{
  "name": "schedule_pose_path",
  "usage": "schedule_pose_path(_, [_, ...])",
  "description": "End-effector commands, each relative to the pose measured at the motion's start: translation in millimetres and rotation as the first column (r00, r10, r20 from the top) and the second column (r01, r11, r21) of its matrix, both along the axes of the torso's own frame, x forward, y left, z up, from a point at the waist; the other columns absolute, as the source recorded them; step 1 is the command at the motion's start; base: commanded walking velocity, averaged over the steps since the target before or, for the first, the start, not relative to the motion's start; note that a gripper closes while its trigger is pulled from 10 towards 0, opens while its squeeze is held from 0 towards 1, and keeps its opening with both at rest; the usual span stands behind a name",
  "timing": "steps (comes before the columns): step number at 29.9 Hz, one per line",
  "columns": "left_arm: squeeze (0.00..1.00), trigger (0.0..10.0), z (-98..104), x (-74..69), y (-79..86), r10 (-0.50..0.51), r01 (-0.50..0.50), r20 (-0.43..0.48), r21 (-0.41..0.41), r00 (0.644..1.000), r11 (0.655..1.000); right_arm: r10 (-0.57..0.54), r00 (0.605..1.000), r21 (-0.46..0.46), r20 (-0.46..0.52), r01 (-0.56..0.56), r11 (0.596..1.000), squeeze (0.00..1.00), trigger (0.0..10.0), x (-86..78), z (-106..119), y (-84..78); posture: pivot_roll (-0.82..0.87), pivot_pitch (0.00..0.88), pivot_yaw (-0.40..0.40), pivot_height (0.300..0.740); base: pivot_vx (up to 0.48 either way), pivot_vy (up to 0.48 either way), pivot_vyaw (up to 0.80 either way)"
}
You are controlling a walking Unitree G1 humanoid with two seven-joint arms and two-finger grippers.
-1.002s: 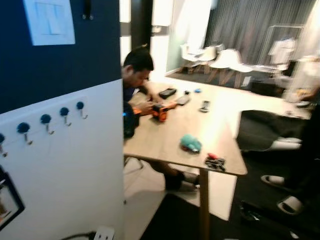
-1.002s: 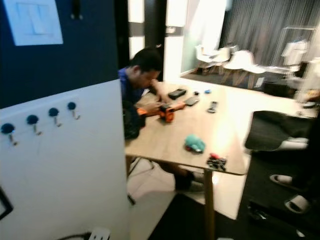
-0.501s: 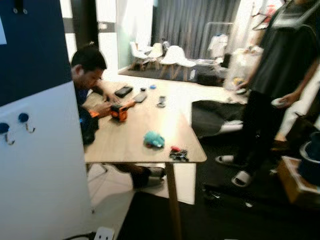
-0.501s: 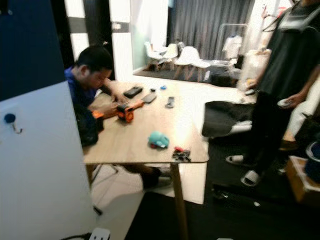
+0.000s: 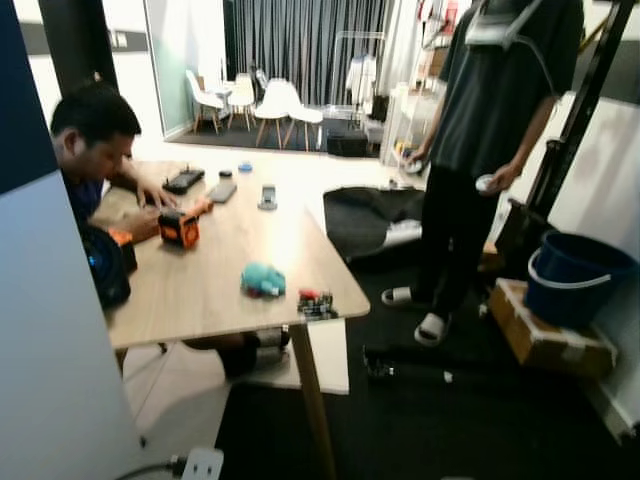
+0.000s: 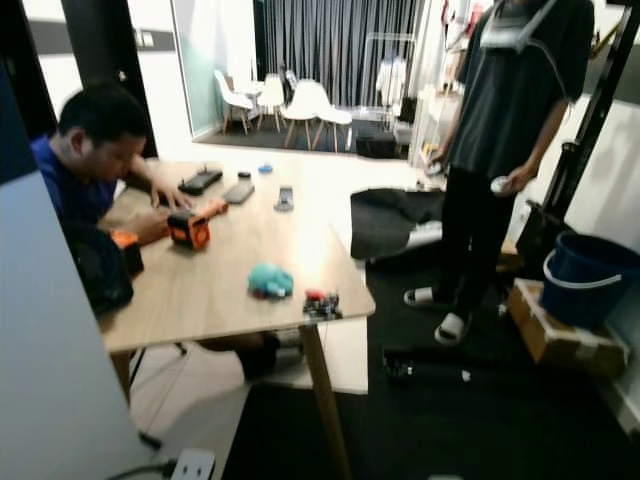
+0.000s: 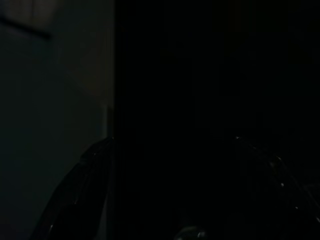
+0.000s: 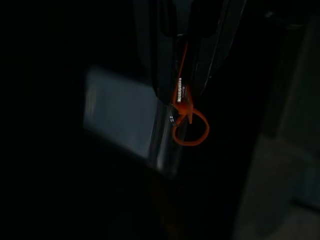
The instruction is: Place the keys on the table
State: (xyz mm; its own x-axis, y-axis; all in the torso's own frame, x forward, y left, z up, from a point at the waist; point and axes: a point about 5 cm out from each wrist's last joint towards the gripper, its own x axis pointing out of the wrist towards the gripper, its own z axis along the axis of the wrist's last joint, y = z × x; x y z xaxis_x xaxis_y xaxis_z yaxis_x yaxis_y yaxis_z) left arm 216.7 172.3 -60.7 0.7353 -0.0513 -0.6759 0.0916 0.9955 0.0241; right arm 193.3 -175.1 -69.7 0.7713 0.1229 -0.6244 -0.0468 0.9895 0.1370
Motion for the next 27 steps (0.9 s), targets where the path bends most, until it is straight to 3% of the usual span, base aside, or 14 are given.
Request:
schedule_pose_path(1, [0.00,10.0,-0.5,-1.0,4.9,0.011,-0.011,-0.006,0.017,1.000,1.000,0.000,1.000,-0.015,-0.019,-0.001,1.000,0.00,10.0,-2.3,-1.3,-5.2,0.05,0.017,-0.002,0.740,0.000,0.000,0.00])
schedule_pose_path(12, [0.00,10.0,0.5,0.1,4.1,-0.002,0.002,0.003,0.030,1.000,1.000,-0.002,1.000,-0.021,-0.025,0.002,1.000,0.00,10.0,-2.8,-1.9,-5.2,0.05,0.021,0.003,0.740,0.000,0.000,0.00])
schedule_pose_path(24, [0.00,10.0,1.1,2.9,0.5,-0.036,0.036,-0.010,0.043,0.999,0.998,-0.010,1.000,-0.022,-0.029,0.010,1.000,0.00,10.0,-3.9,-2.6,-4.9,0.05,0.022,0.011,0.740,0.000,-0.464,0.00])
schedule_pose_path(27, [0.00,10.0,0.9,3.2,-0.2,-0.044,0.045,-0.018,0.049,0.999,0.998,-0.017,0.999,-0.021,-0.026,0.017,1.000,0.00,10.0,-4.1,-2.6,-4.6,0.05,0.024,0.016,0.740,0.000,0.000,0.00])
